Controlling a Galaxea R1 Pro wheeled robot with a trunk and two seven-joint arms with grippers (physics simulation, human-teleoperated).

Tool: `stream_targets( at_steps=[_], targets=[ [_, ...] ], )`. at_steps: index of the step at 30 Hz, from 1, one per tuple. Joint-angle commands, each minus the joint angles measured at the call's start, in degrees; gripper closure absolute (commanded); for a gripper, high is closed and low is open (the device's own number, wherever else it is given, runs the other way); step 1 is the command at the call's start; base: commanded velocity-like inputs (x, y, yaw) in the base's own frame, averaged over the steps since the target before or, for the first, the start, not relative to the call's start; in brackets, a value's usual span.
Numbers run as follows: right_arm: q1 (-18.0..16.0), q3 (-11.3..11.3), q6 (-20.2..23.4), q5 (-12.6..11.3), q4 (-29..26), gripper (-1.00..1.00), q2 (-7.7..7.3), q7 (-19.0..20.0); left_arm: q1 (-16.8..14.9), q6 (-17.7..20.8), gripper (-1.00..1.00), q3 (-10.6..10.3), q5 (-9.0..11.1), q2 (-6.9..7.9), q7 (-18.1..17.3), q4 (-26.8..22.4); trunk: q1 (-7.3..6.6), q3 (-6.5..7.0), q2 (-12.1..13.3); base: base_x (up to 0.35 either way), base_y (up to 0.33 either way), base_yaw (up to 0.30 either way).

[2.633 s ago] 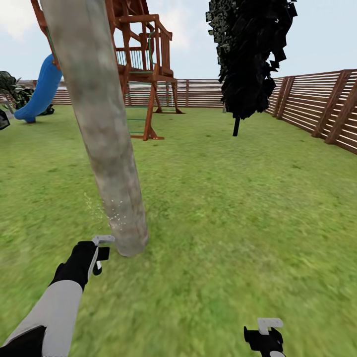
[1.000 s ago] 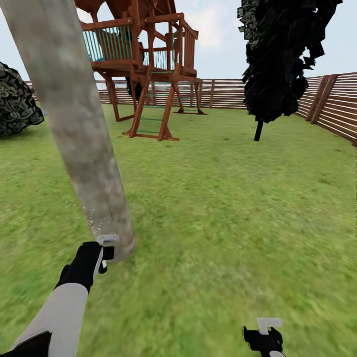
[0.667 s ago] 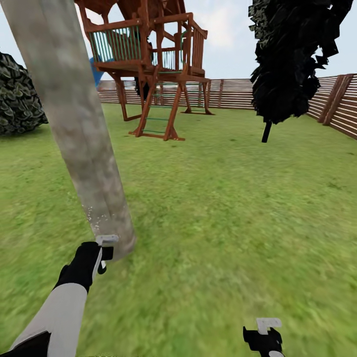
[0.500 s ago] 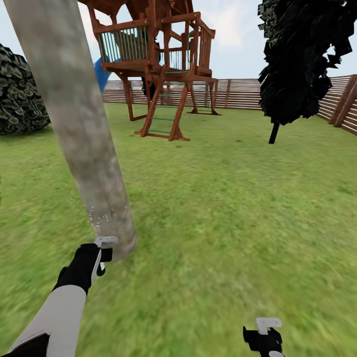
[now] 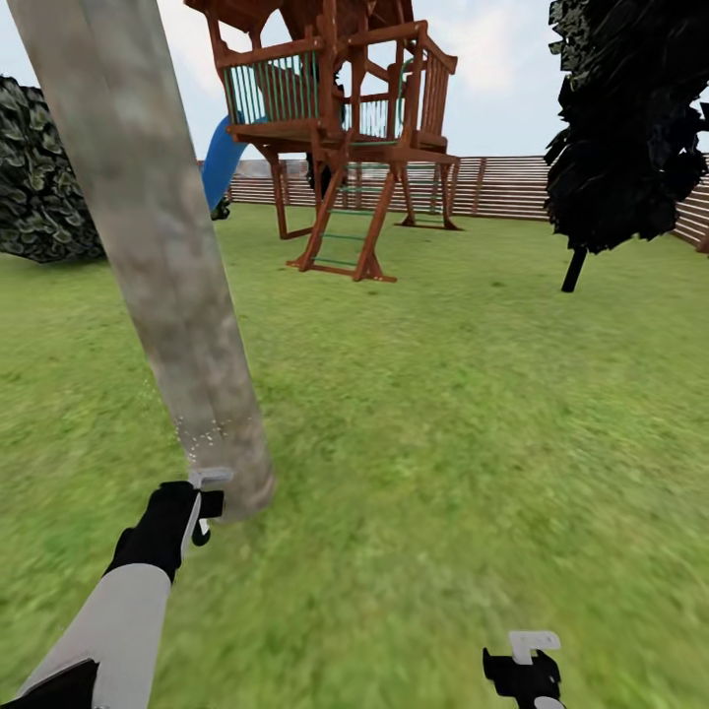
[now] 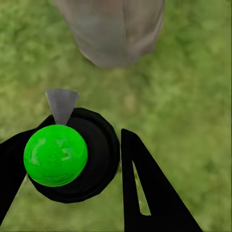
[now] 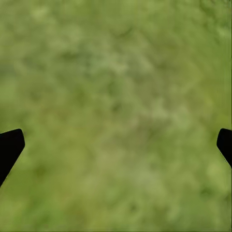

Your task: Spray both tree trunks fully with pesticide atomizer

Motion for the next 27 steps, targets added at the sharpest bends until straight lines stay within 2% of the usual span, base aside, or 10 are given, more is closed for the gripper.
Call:
stream_targets(
  at_steps=[1,3,5,6,7,8,9,14,20,27],
  targets=[
    [-0.02,0.45,-0.11,-0.16,0.03,-1.0,-0.05,-0.27,-0.25,0.34,1.0,0.25,-0.45,0.07,-0.33,-0.04,0.0,-0.05,-0.02,0.028,-0.001,0.15],
    [-0.02,0.44,-0.11,-0.16,0.03,-1.0,-0.06,-0.27,-0.65,1.97,1.0,0.24,-0.43,0.14,-0.44,-0.04,0.0,-0.05,-0.02,0.012,-0.001,0.063],
    [-0.02,0.42,-0.19,-0.14,0.05,-1.0,-0.2,-0.27,-2.68,6.97,1.0,-0.21,-0.69,0.78,-0.57,-0.1,0.0,-0.05,-0.02,0.003,0.0,0.016],
    [-0.02,0.39,-0.2,-0.15,0.05,-1.0,-0.22,-0.27,-2.83,7.55,1.0,-0.25,-0.59,2.13,-0.7,-0.04,0.0,-0.05,-0.02,0.001,0.0,0.003],
    [-0.02,0.39,-0.2,-0.15,0.08,-1.0,-0.27,-0.27,-2.85,7.91,1.0,-0.22,-0.41,5.17,-0.87,0.08,0.0,-0.05,-0.02,0.0,0.0,0.001],
    [-0.02,0.38,-0.2,-0.16,0.05,-1.0,-0.3,-0.27,-2.92,8.0,1.0,-0.22,-0.37,6.49,-0.91,0.12,0.0,-0.05,-0.02,0.0,0.0,0.0],
    [-0.02,0.37,-0.2,-0.16,0.04,-1.0,-0.31,-0.27,-2.95,8.04,1.0,-0.29,-0.35,7.06,-0.93,0.14,0.0,-0.05,-0.02,0.0,0.0,0.0],
    [-0.02,0.38,-0.13,-0.15,0.05,-1.0,-0.33,-0.27,-2.63,7.99,1.0,-2.28,-0.32,6.58,-1.09,0.08,0.0,-0.05,-0.02,0.06,0.0,0.0],
    [-0.02,0.41,-0.11,-0.09,0.06,-1.0,-0.32,-0.27,-2.15,7.58,1.0,-2.41,-0.24,6.33,-1.18,0.71,0.0,-0.05,-0.02,0.275,-0.062,0.0],
    [-0.02,0.44,-0.11,-0.09,0.05,-1.0,-0.28,-0.27,-0.62,7.27,1.0,-2.25,-0.24,5.45,-1.11,0.93,0.0,-0.05,-0.02,-0.018,-0.266,0.0]
  ],
)
